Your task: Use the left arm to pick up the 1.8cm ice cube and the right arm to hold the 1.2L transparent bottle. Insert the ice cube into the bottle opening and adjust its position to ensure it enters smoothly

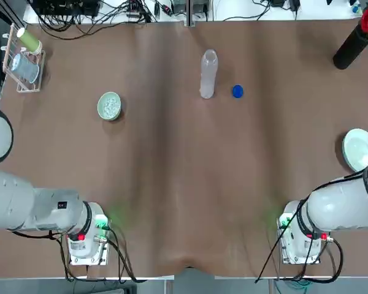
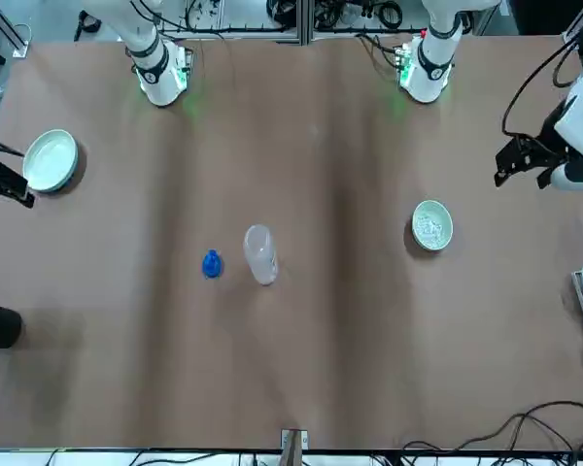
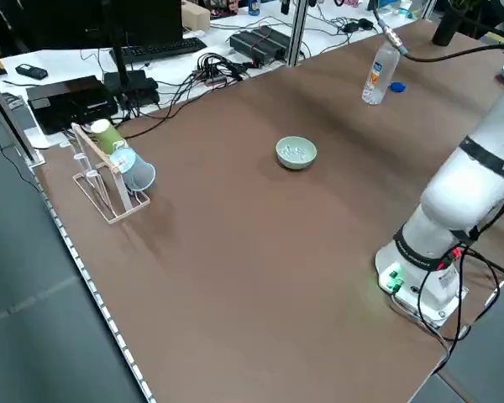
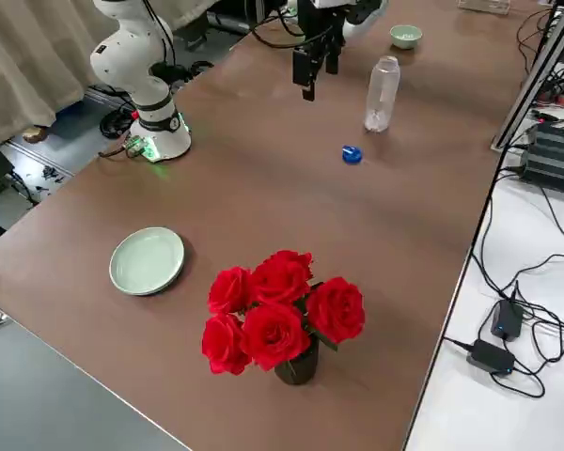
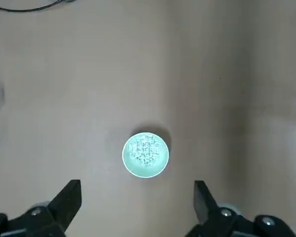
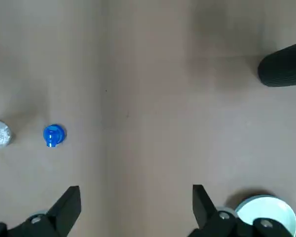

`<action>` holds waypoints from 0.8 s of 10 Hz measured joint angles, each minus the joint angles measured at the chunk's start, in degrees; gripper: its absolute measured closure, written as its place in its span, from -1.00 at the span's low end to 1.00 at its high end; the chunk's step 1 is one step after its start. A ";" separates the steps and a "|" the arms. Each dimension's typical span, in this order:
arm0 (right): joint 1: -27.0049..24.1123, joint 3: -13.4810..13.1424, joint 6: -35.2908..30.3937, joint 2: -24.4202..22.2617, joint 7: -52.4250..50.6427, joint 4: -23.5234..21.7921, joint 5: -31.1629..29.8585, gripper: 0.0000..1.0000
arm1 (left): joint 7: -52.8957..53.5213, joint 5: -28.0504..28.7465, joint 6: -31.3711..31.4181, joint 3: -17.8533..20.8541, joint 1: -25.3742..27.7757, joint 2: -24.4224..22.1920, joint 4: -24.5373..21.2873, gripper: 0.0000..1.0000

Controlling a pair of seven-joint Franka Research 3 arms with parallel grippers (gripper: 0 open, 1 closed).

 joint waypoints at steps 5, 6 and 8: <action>-0.01 0.04 0.00 0.01 1.21 0.00 0.01 -1.00 | -0.05 0.00 -0.43 0.52 -0.84 0.56 0.00 -1.00; 0.01 0.11 0.05 0.01 1.34 0.01 0.01 -1.00 | -0.05 0.00 -0.45 0.52 -1.03 0.83 0.00 -1.00; 0.09 0.17 0.10 0.00 1.38 0.14 0.01 -1.00 | -0.05 0.25 -0.44 0.49 -1.15 1.40 0.00 -1.00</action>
